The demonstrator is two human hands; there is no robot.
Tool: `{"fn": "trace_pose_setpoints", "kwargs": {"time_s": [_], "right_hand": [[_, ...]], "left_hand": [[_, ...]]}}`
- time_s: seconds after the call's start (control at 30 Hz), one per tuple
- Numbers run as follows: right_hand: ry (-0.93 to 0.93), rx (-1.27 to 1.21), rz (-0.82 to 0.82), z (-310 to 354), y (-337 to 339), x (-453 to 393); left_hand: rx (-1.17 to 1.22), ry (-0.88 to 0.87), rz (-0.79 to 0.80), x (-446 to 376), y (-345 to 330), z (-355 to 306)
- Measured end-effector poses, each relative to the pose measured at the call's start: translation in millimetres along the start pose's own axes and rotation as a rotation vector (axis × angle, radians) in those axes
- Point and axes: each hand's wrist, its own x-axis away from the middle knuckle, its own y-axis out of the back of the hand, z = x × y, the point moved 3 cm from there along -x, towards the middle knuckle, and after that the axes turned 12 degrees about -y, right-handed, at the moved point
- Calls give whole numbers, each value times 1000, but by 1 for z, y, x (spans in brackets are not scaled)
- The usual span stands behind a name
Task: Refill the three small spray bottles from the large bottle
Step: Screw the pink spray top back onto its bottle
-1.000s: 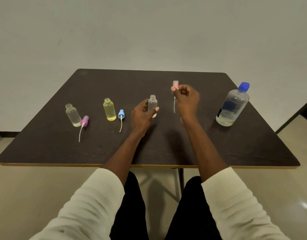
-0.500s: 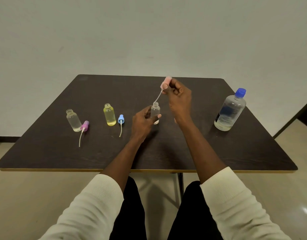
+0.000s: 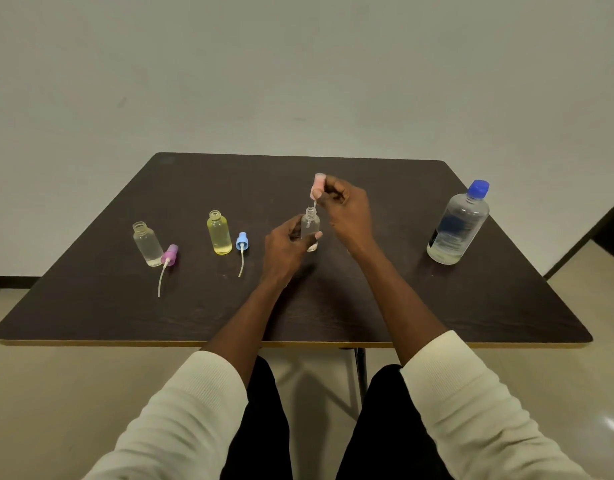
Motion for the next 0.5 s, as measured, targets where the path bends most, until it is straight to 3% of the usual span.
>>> {"fn": "trace_pose_setpoints", "kwargs": {"time_s": [0.13, 0.5], "right_hand": [[-18, 142, 72, -12, -6, 5], [-51, 177, 0, -24, -6, 0]], "left_hand": [[-8, -19, 12, 1, 1, -2], [-29, -11, 6, 2, 0, -8]]}}
